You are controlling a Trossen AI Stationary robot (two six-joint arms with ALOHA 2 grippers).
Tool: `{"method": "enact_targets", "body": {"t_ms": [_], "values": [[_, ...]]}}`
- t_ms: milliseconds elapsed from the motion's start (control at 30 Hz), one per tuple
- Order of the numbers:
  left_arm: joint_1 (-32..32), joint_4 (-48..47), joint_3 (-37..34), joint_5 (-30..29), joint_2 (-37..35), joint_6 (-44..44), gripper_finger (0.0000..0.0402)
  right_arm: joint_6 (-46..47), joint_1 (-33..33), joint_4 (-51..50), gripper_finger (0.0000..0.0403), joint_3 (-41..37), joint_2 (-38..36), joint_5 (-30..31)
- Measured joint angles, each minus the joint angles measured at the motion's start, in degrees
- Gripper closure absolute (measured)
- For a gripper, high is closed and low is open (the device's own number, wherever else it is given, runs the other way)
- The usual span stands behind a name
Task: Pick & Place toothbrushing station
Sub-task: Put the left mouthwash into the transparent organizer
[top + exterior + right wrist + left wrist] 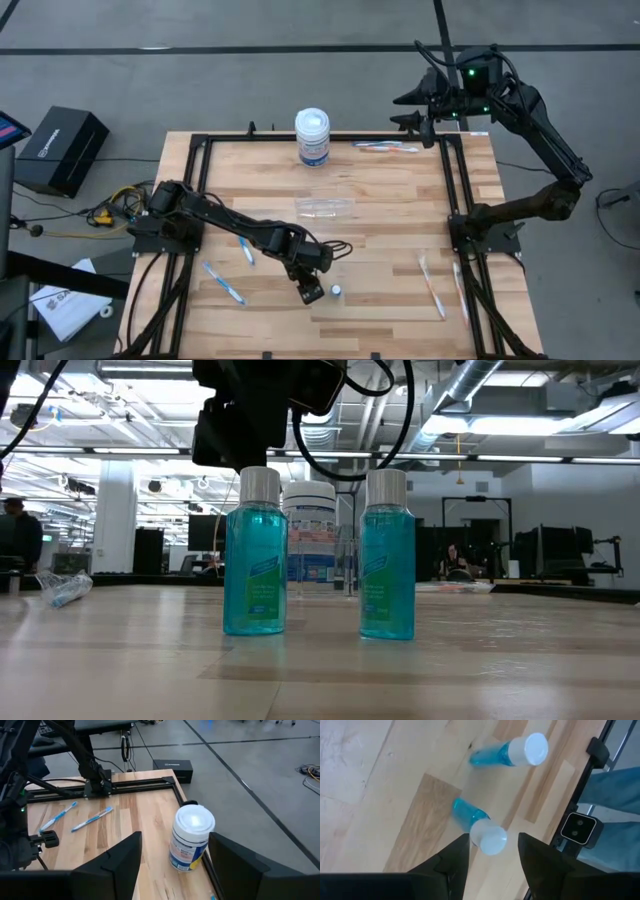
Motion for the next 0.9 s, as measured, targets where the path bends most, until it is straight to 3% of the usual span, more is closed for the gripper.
{"method": "enact_targets", "body": {"t_ms": [900], "values": [[-0.4, 0.8, -0.1, 0.0, 2.6, -3.0, 0.0238, 0.0, 0.0, -0.2, 0.0181, 0.0, 0.0, -1.4]]}}
